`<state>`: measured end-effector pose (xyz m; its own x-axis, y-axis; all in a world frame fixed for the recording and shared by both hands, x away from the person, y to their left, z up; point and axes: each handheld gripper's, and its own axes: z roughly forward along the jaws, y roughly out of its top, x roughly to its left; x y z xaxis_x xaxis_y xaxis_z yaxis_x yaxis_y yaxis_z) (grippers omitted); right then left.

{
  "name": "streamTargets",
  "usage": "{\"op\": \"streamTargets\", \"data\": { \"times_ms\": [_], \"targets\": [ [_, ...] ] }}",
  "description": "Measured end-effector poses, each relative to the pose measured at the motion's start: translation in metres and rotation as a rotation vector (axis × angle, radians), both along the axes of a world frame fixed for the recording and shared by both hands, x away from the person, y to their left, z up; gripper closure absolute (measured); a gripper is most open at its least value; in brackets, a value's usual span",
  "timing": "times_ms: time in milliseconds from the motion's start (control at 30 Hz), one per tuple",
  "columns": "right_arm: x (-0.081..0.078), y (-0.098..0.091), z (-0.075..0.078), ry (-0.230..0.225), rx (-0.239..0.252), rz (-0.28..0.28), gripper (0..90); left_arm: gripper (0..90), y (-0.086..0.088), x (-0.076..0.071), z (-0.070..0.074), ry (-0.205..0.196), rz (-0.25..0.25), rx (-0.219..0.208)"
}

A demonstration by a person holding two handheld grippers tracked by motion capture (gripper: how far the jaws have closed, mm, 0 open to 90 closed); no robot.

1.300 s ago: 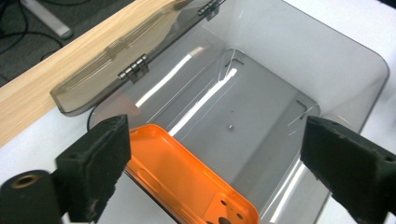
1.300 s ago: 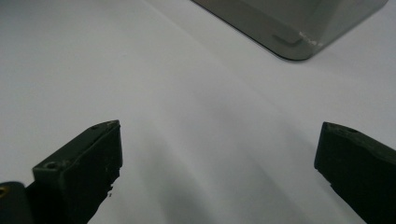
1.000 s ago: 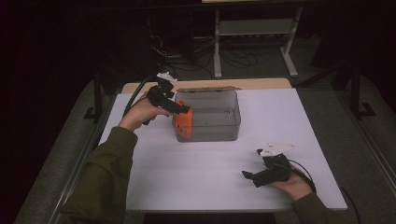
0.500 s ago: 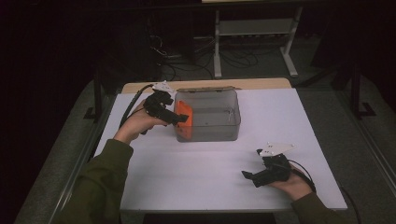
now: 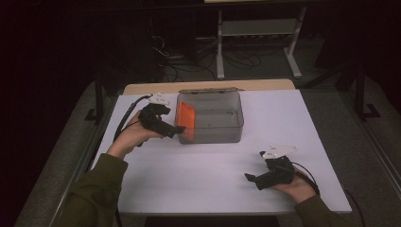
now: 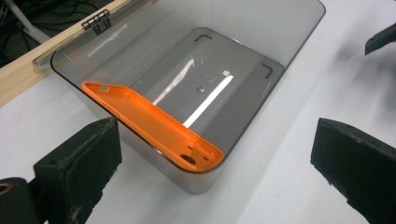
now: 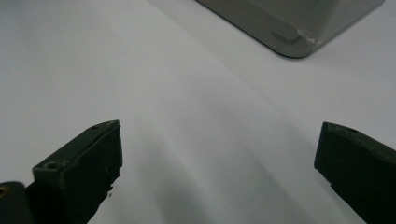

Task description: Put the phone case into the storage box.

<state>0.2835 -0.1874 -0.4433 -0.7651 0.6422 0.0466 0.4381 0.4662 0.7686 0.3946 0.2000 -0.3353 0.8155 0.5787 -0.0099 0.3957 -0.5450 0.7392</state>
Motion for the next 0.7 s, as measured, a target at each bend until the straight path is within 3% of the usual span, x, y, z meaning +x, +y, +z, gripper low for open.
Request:
{"op": "streamTargets", "data": {
  "times_ms": [367, 700],
  "targets": [
    [0.000, 0.000, 0.000, 0.000, -0.001, -0.001, 0.5, 1.2, 0.007, -0.027, -0.015, -0.024, -0.012, -0.001],
    [0.000, 0.000, 0.000, 0.001, -0.002, -0.002, 0.5, 1.3, 0.016, -0.053, -0.038, -0.045, 0.005, -0.015]
  ]
}}
